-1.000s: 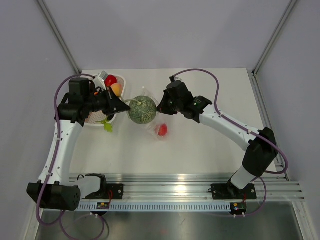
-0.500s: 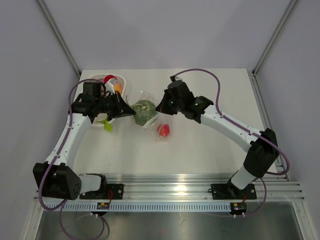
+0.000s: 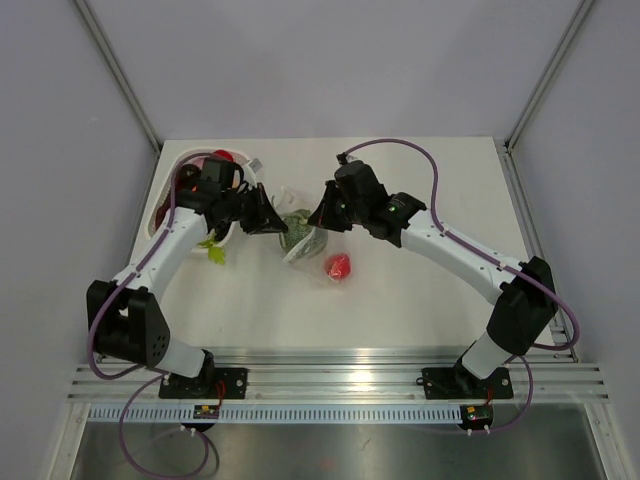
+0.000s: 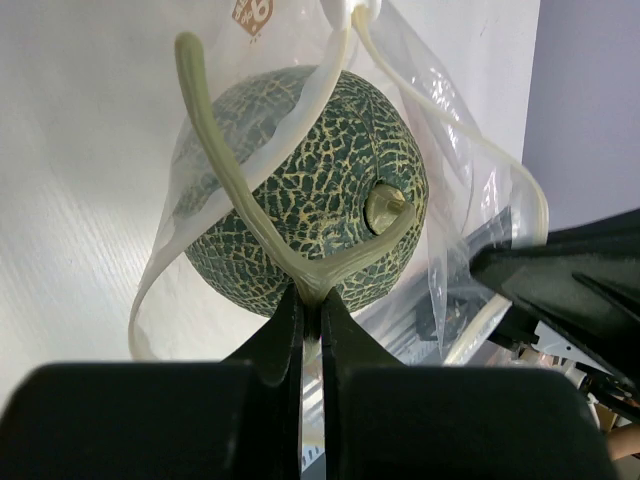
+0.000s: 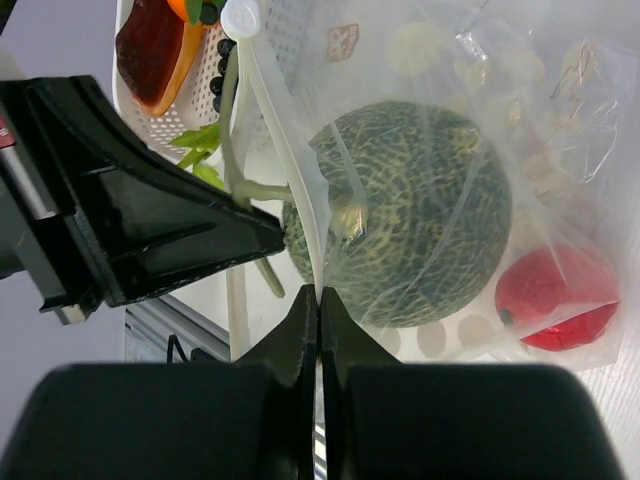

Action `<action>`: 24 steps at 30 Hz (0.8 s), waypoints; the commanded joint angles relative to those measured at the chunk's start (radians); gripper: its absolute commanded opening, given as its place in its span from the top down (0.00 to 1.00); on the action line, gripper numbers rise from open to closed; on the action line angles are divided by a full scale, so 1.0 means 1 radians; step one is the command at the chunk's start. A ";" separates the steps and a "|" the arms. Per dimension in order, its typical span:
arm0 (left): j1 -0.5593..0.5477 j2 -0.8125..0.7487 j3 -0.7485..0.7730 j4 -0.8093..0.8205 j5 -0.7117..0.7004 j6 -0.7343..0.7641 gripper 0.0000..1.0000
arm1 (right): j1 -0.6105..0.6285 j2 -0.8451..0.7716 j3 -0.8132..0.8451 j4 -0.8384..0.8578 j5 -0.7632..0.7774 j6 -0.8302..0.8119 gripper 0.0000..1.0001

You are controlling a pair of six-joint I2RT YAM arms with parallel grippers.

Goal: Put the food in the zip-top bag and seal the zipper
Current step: Place the fake fruit in the zipper food storage bag.

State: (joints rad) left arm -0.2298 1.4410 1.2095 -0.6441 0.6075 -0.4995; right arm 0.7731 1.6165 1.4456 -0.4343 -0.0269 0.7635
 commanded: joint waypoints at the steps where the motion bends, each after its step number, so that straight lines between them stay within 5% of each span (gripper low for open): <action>1: -0.038 0.044 0.067 0.055 -0.032 0.018 1.00 | 0.018 -0.029 0.044 0.028 -0.036 -0.006 1.00; 8: -0.132 0.090 0.071 0.058 -0.072 0.019 0.97 | 0.026 -0.017 0.059 0.025 -0.041 -0.007 1.00; 9: -0.134 0.091 0.082 0.028 -0.083 0.025 0.91 | 0.026 -0.018 0.061 0.022 -0.036 -0.007 1.00; 10: -0.135 0.093 0.096 0.008 -0.110 0.044 0.67 | 0.026 -0.018 0.058 0.022 -0.028 -0.010 1.00; 13: -0.137 0.072 0.166 -0.077 -0.147 0.091 0.24 | 0.026 -0.023 0.056 0.017 -0.018 -0.013 1.00; 15: -0.140 0.035 0.214 -0.120 -0.150 0.113 0.19 | 0.026 -0.023 0.055 0.017 -0.015 -0.015 1.00; 21: -0.138 -0.092 0.245 -0.160 -0.092 0.185 0.24 | 0.028 -0.014 0.053 0.026 -0.016 -0.009 1.00; 24: -0.137 -0.143 0.225 -0.186 -0.188 0.191 0.51 | 0.028 -0.015 0.053 0.026 -0.016 -0.010 1.00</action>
State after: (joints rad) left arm -0.3622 1.3788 1.3979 -0.8181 0.4622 -0.3462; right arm 0.7914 1.6157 1.4612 -0.4416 -0.0448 0.7578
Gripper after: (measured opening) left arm 0.543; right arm 0.012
